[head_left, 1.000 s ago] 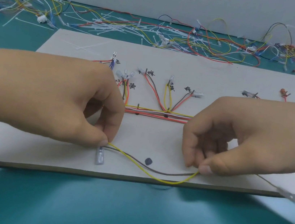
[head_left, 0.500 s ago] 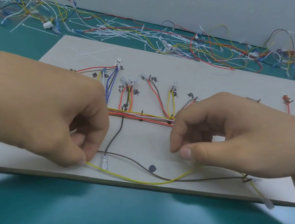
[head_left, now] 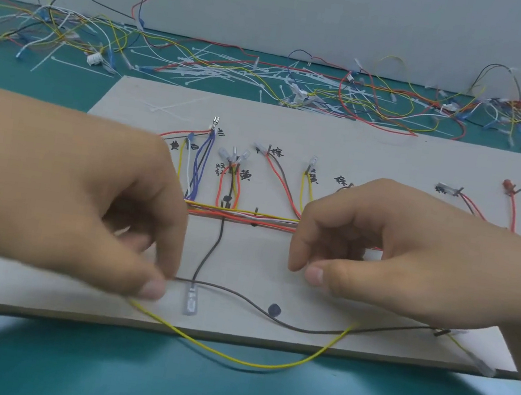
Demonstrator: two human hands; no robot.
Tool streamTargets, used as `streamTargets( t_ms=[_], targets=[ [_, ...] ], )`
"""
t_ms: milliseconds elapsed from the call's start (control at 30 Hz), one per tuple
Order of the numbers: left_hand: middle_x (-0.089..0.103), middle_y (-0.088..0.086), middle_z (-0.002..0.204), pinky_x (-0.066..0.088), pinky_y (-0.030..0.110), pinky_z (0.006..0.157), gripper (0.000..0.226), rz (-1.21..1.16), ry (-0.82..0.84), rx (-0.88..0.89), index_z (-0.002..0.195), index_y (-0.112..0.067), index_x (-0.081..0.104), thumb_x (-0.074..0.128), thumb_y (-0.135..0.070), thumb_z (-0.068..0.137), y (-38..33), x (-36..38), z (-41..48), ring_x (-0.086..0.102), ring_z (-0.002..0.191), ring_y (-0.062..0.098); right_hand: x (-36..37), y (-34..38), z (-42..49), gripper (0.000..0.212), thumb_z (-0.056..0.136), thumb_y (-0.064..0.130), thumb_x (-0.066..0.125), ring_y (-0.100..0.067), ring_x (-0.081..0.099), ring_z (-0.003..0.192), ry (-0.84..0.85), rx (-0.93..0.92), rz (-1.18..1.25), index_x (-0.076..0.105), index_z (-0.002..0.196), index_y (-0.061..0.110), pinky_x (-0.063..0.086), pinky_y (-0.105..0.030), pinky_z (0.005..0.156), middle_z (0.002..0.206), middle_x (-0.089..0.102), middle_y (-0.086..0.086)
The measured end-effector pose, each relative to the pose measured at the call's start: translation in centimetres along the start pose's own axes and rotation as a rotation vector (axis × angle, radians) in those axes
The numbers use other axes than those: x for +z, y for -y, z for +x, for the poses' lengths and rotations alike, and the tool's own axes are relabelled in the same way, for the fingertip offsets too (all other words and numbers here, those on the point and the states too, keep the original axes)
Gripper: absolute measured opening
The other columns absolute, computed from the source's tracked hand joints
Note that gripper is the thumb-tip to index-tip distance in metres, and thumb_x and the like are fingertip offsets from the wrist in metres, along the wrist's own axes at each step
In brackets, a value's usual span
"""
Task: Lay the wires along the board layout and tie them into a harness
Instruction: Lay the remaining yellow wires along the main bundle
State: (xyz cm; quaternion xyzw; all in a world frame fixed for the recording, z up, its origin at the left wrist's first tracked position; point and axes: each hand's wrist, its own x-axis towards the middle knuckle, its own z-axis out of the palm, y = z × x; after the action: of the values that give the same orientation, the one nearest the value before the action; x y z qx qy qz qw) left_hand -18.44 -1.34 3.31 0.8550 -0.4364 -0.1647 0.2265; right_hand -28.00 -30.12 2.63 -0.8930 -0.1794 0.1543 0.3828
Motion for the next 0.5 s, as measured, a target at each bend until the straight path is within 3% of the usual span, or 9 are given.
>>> streamTargets(
  t_ms=[33, 67, 200, 300, 400, 500],
  targets=[
    [0.059, -0.003, 0.053, 0.033, 0.009, 0.045, 0.054, 0.043, 0.100, 0.095, 0.087, -0.035, 0.081, 0.074, -0.079, 0.057, -0.2, -0.5, 0.8, 0.047, 0.045, 0.009, 0.0, 0.0, 0.1, 0.008, 0.086, 0.027, 0.067, -0.019, 0.062, 0.066, 0.004, 0.000, 0.000, 0.074, 0.090, 0.026, 0.054, -0.041, 0.065, 0.075, 0.068, 0.001],
    [0.058, -0.009, 0.050, 0.034, 0.009, 0.046, 0.042, 0.054, 0.083, 0.071, 0.086, -0.043, 0.079, 0.070, -0.077, 0.064, -0.1, -1.0, 1.4, 0.045, 0.040, 0.007, 0.1, 0.1, 0.1, 0.007, 0.086, 0.026, 0.067, -0.019, 0.062, 0.066, 0.005, 0.000, -0.003, 0.074, 0.089, 0.025, 0.054, -0.042, 0.065, 0.074, 0.068, 0.000],
    [0.061, -0.015, 0.054, 0.042, 0.021, 0.045, 0.018, 0.076, -0.215, -0.026, 0.081, -0.049, 0.074, 0.063, -0.058, 0.071, 0.0, -0.7, 3.8, 0.046, 0.040, 0.002, 0.3, 0.0, 0.4, 0.008, 0.087, 0.017, 0.069, -0.011, 0.061, 0.058, -0.084, -0.003, -0.049, 0.074, 0.082, 0.020, 0.053, -0.031, 0.058, 0.068, 0.068, 0.002],
    [0.063, -0.019, 0.061, 0.040, 0.023, 0.045, 0.012, 0.097, -0.440, -0.102, 0.082, -0.046, 0.073, 0.064, -0.048, 0.074, 1.7, -0.7, 4.6, 0.050, 0.044, 0.002, 0.1, -0.5, 0.9, 0.014, 0.084, 0.011, 0.071, -0.005, 0.058, 0.058, -0.336, 0.019, -0.212, 0.073, 0.077, 0.023, 0.040, -0.011, 0.054, 0.063, 0.064, 0.015],
    [0.063, -0.020, 0.061, 0.043, 0.021, 0.055, 0.013, 0.066, -0.637, -0.235, 0.082, -0.043, 0.073, 0.066, -0.050, 0.074, 4.2, -1.7, 4.8, 0.051, 0.043, 0.004, -0.5, -0.9, 1.2, 0.010, 0.083, 0.019, 0.072, -0.004, 0.059, 0.070, -0.546, 0.114, -0.324, 0.073, 0.082, 0.028, 0.040, -0.011, 0.059, 0.072, 0.065, 0.018],
    [0.060, -0.014, 0.052, 0.051, 0.036, 0.066, 0.025, 0.025, -0.681, -0.424, 0.081, -0.045, 0.071, 0.064, -0.062, 0.063, 7.5, -2.8, 4.8, 0.054, 0.050, 0.018, -0.8, -1.4, 1.2, 0.019, 0.087, 0.038, 0.070, -0.005, 0.057, 0.094, -0.410, 0.291, -0.431, 0.071, 0.106, 0.036, 0.044, -0.024, 0.078, 0.102, 0.060, 0.016]
  ],
)
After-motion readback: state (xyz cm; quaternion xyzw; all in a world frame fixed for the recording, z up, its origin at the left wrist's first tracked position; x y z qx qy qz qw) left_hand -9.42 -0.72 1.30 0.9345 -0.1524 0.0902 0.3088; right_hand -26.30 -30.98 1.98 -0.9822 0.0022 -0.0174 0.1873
